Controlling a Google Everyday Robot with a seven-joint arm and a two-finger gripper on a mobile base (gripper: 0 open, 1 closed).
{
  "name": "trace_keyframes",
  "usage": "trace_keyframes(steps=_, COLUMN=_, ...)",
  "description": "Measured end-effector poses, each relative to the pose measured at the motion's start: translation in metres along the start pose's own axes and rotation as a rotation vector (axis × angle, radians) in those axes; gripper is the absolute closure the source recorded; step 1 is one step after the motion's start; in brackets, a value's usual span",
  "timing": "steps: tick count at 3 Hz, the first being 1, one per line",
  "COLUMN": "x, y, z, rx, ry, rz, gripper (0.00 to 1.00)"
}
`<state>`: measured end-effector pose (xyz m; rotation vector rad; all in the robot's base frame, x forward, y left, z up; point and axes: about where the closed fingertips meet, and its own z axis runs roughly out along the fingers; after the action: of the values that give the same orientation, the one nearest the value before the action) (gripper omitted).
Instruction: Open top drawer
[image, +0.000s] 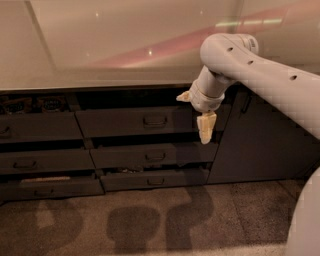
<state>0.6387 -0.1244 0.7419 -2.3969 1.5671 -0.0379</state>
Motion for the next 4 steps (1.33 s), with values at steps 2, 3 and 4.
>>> trace_keyframes(steps=2, x=0.0, y=0.006, z=0.013, rx=0.022, ry=0.035, rz=-0.046, gripper=0.0)
trace_keyframes(steps=3, x=-0.002, y=0.016, z=0.032, rx=0.032, ry=0.029, rz=-0.105, gripper=0.0)
trace_keyframes(steps=4, x=-0.002, y=0.016, z=0.032, rx=0.032, ry=0.029, rz=-0.105, gripper=0.0)
